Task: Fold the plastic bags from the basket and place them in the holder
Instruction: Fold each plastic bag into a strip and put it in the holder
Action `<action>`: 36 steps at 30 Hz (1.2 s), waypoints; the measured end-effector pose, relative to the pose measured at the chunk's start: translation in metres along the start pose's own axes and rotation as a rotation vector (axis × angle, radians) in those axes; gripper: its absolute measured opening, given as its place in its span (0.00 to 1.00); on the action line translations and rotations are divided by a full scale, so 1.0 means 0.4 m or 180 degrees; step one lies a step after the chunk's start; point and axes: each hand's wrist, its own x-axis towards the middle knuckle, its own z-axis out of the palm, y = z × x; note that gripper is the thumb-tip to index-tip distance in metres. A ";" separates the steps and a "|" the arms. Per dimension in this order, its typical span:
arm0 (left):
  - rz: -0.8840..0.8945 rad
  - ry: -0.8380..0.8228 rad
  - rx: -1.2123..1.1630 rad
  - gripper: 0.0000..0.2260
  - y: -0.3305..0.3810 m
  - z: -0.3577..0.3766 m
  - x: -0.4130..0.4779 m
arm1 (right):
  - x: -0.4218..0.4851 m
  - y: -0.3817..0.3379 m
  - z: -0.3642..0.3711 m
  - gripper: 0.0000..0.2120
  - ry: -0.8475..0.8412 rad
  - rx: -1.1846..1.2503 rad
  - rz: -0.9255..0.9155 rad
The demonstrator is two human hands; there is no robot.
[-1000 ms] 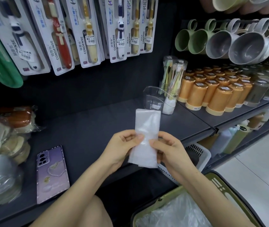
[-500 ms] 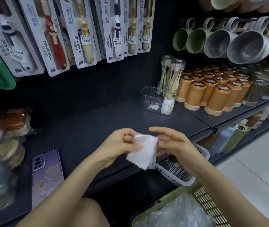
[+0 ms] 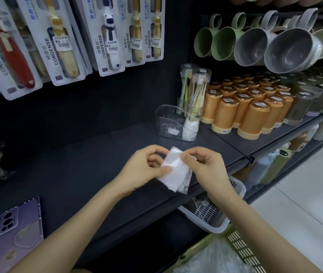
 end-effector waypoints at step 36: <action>-0.0302 0.0740 -0.0662 0.23 -0.088 0.015 0.087 | 0.123 0.046 -0.084 0.05 0.0218 0.0222 0.0088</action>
